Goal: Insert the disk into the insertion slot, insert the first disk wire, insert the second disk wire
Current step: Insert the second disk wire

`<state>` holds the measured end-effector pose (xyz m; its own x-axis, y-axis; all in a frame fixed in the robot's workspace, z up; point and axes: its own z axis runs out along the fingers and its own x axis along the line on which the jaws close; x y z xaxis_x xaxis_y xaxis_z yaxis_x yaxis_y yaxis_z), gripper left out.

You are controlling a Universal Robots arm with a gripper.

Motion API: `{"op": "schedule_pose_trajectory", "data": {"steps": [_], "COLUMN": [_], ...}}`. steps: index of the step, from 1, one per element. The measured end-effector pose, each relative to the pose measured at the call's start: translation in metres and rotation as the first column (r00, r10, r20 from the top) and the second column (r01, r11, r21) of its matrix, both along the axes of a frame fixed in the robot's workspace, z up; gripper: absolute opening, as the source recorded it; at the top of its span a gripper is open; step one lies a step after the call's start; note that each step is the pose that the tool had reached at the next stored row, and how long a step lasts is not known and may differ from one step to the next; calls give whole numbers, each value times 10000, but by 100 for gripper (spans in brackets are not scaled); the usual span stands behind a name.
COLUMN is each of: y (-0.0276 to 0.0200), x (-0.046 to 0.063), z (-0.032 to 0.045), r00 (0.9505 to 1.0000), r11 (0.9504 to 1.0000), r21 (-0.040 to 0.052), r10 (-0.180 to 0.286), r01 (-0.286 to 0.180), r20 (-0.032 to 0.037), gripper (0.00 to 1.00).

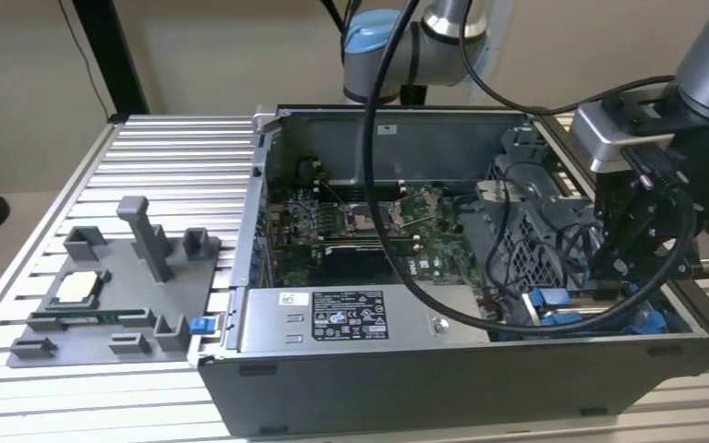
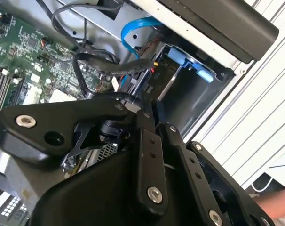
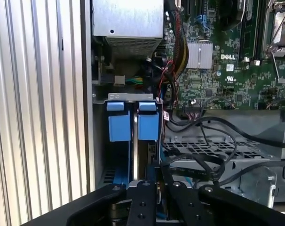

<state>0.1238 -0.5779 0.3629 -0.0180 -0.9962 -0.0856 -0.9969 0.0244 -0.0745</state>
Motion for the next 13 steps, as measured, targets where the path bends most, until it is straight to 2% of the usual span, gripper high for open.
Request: {"op": "schedule_pose_trajectory", "data": {"steps": [2, 6, 13], "y": [12, 35, 36], "x": [1, 12, 20], "z": [-15, -46, -49], "r00": [10000, 10000, 10000], "r11": [10000, 10000, 10000], "r21": [1, -7, -9], "r10": [-1, 0, -1], "r01": [1, 0, 1], "r20": [7, 72, 76], "gripper": [0, 0, 0]}}
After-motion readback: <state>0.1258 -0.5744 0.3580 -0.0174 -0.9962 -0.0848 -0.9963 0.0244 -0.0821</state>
